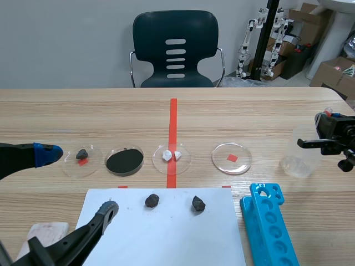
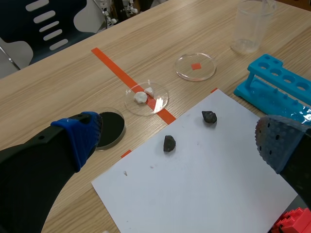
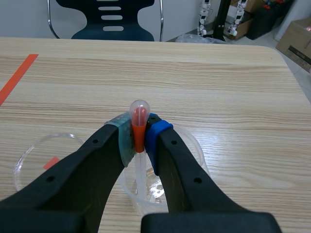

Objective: Put the dropper in the beaker

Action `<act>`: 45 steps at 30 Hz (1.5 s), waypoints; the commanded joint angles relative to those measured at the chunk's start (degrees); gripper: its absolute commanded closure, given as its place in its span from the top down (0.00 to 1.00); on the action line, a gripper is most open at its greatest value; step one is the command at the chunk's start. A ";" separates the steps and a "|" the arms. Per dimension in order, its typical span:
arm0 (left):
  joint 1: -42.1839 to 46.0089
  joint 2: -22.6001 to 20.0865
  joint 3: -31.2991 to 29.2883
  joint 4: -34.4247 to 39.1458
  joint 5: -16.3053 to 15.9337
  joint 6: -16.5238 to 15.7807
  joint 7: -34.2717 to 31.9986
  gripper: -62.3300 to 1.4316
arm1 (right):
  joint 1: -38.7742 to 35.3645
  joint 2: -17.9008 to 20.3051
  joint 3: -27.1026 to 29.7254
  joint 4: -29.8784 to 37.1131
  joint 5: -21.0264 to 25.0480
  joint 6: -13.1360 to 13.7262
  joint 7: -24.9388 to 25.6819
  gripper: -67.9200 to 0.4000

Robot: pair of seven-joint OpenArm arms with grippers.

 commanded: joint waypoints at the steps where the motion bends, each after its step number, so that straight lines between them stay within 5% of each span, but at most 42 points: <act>1: 0.00 0.11 -0.20 0.57 -0.37 0.15 -0.87 1.00 | 0.81 0.94 0.15 0.52 0.24 0.00 1.27 0.07; 14: 0.00 0.11 -0.20 0.57 -0.37 0.15 -0.90 1.00 | 0.66 0.92 0.15 0.55 0.50 0.46 3.98 0.77; 45: 0.00 0.11 -0.20 0.57 -0.37 0.15 -0.87 1.00 | 0.48 0.92 0.15 0.55 0.48 0.44 4.04 0.79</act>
